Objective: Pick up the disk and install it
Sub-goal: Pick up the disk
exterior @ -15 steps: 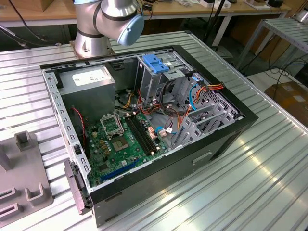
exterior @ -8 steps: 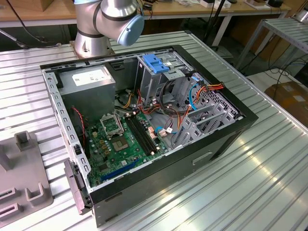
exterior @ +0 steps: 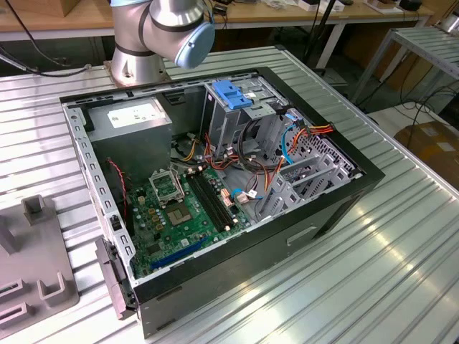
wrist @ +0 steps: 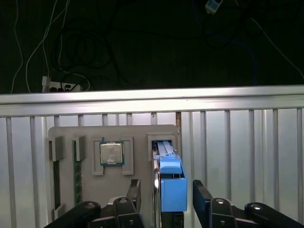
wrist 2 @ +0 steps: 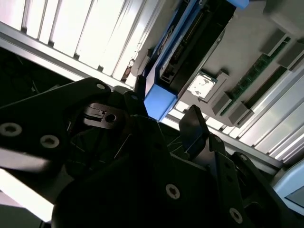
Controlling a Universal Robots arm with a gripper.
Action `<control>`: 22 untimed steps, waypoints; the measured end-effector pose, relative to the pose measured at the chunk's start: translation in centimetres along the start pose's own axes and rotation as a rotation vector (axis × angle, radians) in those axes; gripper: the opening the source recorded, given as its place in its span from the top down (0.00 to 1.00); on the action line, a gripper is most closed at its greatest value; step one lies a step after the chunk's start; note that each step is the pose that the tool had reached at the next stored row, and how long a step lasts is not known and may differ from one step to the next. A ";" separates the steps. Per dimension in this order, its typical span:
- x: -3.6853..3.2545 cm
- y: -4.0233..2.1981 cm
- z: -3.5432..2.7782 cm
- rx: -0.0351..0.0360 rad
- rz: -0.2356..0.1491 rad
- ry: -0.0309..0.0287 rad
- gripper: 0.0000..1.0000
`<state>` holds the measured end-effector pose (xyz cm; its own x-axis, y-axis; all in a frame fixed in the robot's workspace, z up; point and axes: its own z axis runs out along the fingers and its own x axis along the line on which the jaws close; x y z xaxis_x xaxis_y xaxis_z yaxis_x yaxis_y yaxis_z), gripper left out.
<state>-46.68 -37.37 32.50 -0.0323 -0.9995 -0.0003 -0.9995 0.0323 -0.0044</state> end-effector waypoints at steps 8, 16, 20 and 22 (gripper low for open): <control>0.00 0.10 1.99 -0.0001 0.000 0.0000 0.44; 0.00 0.12 3.00 -0.0017 0.000 0.0006 0.44; 0.00 0.13 3.00 -0.0016 0.000 0.0012 0.46; 0.00 0.13 3.01 -0.0015 0.000 0.0012 0.53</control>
<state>-46.80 -37.36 29.49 -0.0323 -0.9995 0.0009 -0.9995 0.0323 -0.0029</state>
